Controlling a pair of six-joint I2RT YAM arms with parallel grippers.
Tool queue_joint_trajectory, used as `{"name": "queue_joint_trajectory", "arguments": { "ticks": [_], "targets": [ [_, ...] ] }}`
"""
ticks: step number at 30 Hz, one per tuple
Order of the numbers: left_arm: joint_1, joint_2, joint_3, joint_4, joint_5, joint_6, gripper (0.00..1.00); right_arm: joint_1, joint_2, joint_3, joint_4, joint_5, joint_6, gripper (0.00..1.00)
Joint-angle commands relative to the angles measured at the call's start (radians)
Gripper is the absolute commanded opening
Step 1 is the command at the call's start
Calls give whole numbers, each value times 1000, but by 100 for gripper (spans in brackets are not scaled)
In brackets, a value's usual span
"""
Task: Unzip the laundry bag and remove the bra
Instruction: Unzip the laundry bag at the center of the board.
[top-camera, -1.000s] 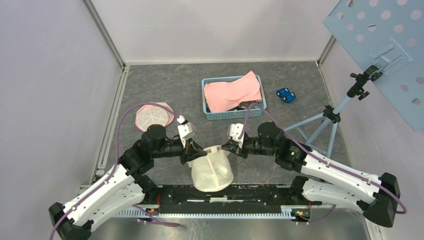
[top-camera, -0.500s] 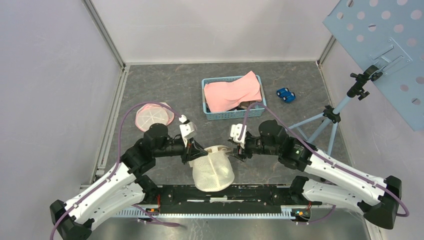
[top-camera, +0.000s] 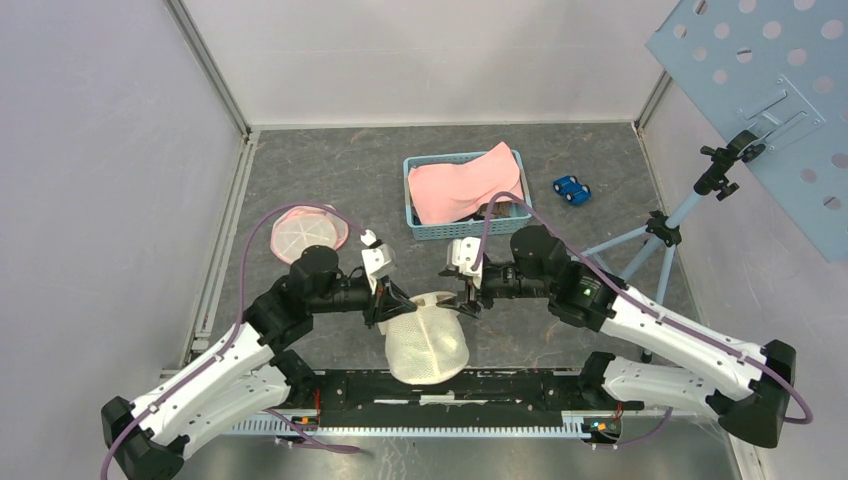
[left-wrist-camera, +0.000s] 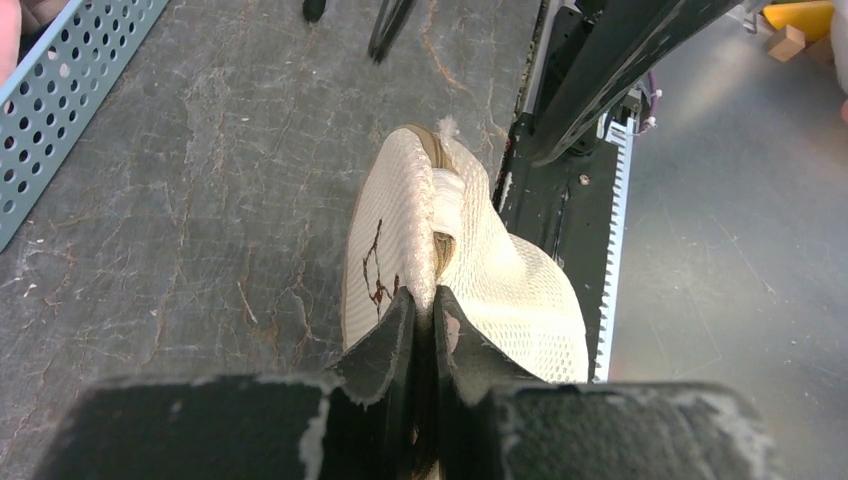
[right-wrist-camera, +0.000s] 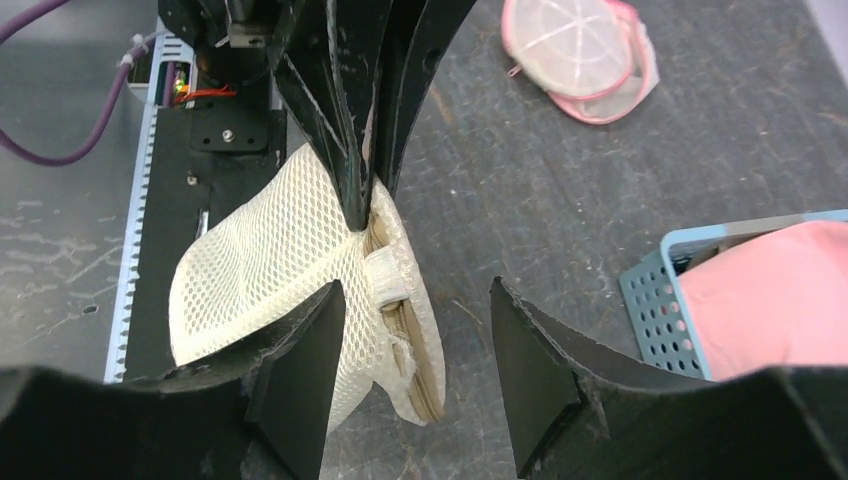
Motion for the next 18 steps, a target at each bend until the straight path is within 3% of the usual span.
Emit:
{"name": "queue_joint_trajectory", "arguments": {
  "ticks": [1, 10, 15, 18],
  "targets": [
    [-1, -28, 36, 67, 55, 17, 5, 1, 27, -17, 64, -87, -26, 62],
    [-1, -53, 6, 173, 79, -64, 4, 4, -5, -97, 123, -165, -30, 58],
    [-1, -56, -21, 257, 91, -140, 5, 4, -21, -120, 150, -148, -24, 43],
    [-1, -57, -40, 326, 84, -183, 5, 4, -40, -132, 174, -135, -14, 28]
  ]
}}
